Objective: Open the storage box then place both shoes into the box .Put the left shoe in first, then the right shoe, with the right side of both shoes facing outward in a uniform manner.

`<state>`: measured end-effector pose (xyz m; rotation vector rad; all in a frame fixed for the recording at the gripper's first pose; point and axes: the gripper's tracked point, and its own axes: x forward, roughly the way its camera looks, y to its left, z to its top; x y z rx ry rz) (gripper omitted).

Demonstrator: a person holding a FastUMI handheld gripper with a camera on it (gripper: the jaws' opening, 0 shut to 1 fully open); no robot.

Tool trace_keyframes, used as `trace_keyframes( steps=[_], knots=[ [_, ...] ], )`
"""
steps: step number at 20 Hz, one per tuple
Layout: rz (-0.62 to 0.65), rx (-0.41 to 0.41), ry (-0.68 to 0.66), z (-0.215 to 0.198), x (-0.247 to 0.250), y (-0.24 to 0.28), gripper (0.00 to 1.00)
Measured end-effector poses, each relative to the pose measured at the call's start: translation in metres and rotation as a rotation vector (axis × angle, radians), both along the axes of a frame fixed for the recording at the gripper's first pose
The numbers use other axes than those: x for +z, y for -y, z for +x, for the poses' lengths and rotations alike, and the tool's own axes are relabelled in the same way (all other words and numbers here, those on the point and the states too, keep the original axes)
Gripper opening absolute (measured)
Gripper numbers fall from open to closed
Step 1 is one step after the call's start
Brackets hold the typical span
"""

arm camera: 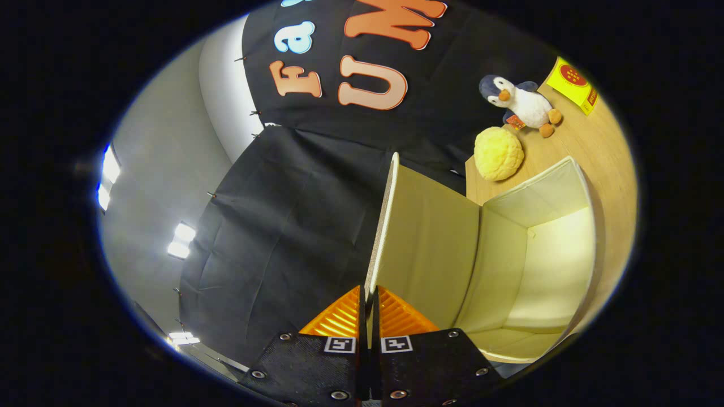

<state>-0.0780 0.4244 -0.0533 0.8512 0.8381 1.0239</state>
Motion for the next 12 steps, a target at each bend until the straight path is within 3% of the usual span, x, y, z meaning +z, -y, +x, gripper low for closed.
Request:
trace_keyframes(
  steps=[6,8,11,12],
  knots=[
    [-0.070,-0.012,0.013,-0.007,-0.012,-0.049,0.02],
    [-0.141,-0.003,0.049,-0.011,-0.026,-0.057,0.11],
    [-0.254,0.034,0.127,-0.019,-0.042,-0.060,0.79],
    [-0.295,0.044,0.151,-0.018,-0.048,-0.057,0.88]
  ],
)
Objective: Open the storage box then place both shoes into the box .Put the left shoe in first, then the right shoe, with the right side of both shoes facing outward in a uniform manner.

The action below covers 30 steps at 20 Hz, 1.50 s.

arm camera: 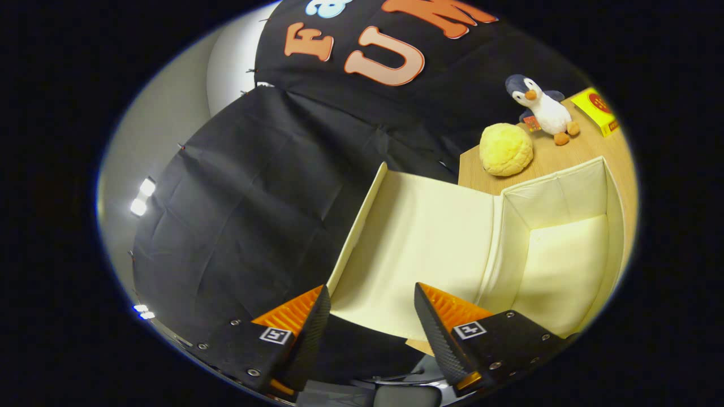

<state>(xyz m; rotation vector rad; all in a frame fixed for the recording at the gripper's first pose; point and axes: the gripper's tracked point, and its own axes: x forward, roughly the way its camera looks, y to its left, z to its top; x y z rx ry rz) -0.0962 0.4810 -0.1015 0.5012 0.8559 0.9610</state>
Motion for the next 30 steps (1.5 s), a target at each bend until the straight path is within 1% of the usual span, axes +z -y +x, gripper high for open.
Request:
trace_keyframes(
  steps=[1,4,6,10,17,21,24,26,28,29,30],
  knots=[
    [-0.030,0.004,0.017,-0.002,-0.005,0.006,0.97],
    [-0.070,-0.023,0.056,0.006,-0.006,0.019,0.98],
    [-0.087,-0.068,0.078,0.018,-0.009,0.047,0.98],
    [-0.125,-0.185,0.121,0.048,-0.009,0.100,0.98],
    [-0.279,-0.426,0.232,0.085,-0.018,0.232,0.98],
    [-0.416,-0.546,0.279,0.097,-0.032,0.313,0.98],
    [-0.540,-0.599,0.292,0.096,-0.054,0.366,0.97],
    [-0.593,-0.611,0.274,0.092,-0.073,0.389,0.96],
    [-0.635,-0.615,0.244,0.085,-0.093,0.408,0.90],
    [-0.658,-0.613,0.230,0.083,-0.106,0.415,0.84],
    [-0.682,-0.610,0.219,0.081,-0.116,0.422,0.81]
  ],
)
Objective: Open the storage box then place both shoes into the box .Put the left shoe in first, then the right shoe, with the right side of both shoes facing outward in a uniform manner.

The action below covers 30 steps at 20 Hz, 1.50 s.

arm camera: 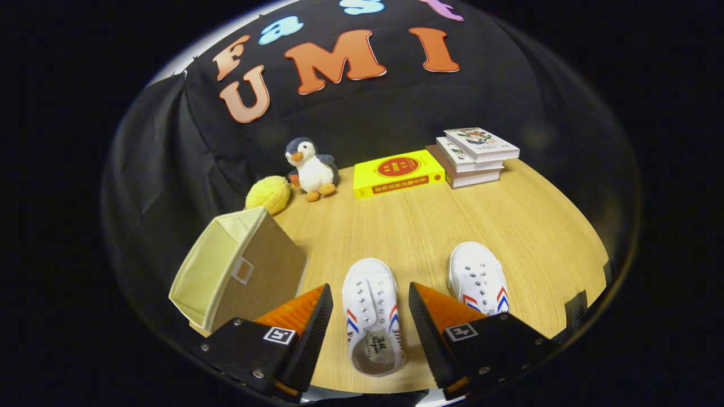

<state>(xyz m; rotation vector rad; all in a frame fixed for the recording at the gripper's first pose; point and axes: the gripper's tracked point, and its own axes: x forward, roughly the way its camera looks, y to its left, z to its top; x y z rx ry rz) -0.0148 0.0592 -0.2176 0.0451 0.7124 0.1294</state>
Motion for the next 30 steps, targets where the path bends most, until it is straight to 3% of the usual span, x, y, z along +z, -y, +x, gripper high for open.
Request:
trace_keyframes(
  steps=[5,12,16,21,23,26,28,30],
  knots=[
    [-0.048,0.008,-0.097,-0.009,-0.048,0.016,0.56],
    [-0.107,0.050,-0.164,-0.008,-0.090,0.010,0.52],
    [-0.069,0.075,-0.162,-0.006,-0.099,0.001,0.51],
    [-0.139,0.142,-0.115,-0.006,-0.099,-0.005,0.26],
    [-0.158,0.166,-0.111,-0.005,-0.098,-0.006,0.24],
    [-0.116,0.198,-0.094,-0.004,-0.097,-0.006,0.18],
    [-0.043,0.188,-0.110,-0.004,-0.097,-0.004,0.06],
    [0.049,0.179,-0.130,-0.003,-0.096,-0.004,0.01]
  ],
)
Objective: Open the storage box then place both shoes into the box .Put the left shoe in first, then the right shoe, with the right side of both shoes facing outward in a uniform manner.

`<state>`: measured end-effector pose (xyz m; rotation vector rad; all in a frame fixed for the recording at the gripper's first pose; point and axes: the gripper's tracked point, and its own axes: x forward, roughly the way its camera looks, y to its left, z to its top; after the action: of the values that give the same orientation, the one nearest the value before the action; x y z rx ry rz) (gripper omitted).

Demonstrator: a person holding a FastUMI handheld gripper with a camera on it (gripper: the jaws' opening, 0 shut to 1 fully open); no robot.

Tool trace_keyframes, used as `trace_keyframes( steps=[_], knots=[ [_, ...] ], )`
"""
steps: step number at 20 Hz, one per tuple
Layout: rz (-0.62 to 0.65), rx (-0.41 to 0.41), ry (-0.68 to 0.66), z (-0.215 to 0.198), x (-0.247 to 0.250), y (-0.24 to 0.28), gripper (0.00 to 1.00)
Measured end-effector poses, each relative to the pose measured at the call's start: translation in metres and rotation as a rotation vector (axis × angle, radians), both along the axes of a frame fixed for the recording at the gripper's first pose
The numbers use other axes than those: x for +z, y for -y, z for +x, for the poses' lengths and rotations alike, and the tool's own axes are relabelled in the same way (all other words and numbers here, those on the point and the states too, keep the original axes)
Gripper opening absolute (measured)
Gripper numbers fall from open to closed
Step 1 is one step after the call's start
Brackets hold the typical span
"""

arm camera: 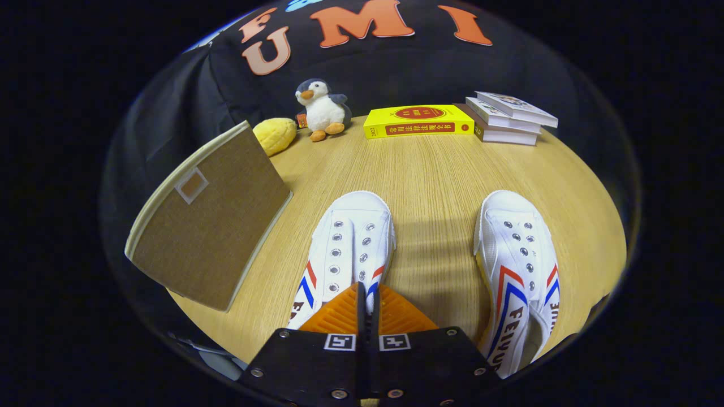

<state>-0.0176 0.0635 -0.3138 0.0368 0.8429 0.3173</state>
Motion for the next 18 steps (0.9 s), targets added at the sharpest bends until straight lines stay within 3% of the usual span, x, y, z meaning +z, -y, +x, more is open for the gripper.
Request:
trace_keyframes(
  steps=[8,12,18],
  knots=[
    [0.316,-0.100,-0.071,0.010,0.037,-0.015,0.00],
    [0.416,-0.192,-0.030,0.005,0.069,-0.026,0.00],
    [0.479,-0.250,0.104,0.000,0.146,-0.050,0.00]
  ],
)
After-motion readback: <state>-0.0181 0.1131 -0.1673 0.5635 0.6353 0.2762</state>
